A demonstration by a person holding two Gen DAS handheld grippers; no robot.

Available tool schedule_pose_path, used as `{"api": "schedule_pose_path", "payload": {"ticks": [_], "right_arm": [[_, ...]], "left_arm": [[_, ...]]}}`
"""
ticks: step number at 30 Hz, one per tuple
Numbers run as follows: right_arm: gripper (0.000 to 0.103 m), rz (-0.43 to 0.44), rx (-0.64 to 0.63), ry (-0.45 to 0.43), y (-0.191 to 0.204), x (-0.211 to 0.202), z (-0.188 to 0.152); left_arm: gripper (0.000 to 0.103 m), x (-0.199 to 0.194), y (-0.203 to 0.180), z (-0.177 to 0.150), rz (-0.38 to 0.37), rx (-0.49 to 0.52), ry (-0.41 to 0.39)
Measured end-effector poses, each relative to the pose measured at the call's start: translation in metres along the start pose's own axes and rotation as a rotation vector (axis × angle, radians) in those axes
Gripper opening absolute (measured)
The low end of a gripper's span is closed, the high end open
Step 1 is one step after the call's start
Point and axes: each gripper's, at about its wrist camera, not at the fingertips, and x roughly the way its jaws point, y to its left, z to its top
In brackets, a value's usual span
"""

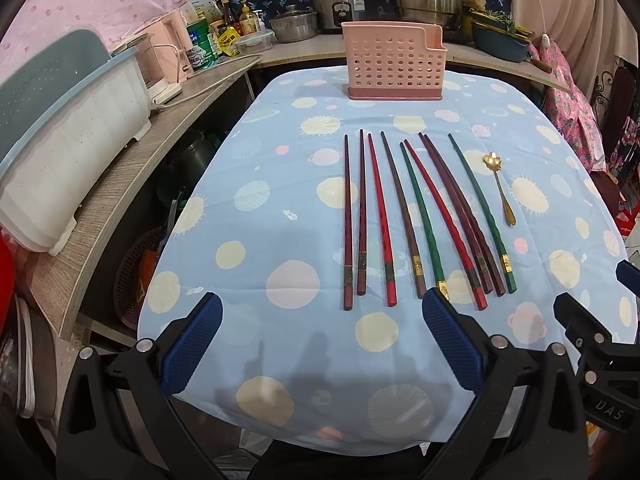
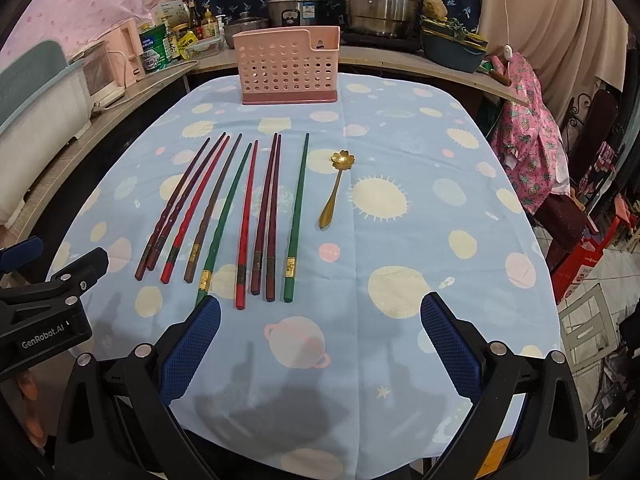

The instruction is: Organize utensils

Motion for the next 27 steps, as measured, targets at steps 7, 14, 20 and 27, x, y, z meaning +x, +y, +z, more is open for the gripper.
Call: {"api": "schedule_pose_path", "payload": {"ticks": [7, 14, 20, 27], "right_arm": [[0.096, -0.005, -0.002, -0.003, 0.0010, -0.0023, 0.0009], [0.096, -0.006, -0.003, -0.004, 0.0013, -0.0025, 0.0006], [0.096, -0.009, -0.001, -0.004, 0.0012, -0.0023, 0.0007], [0.096, -0.011, -0.002, -0.006, 0.0009, -0.0029, 0.0004]], "left_arm": [[0.095, 0.0003, 0.0018, 0.0003, -0.003, -0.001, -0.001], [0.095, -0.0001, 0.0007, -0.0004, 0.000, -0.001, -0.001], [0.095, -0.0002, 0.0011, -0.0003, -0.002, 0.000, -0.002], [0.095, -0.0016, -0.0005, -0.0007, -0.003, -0.006, -0.003]]}}
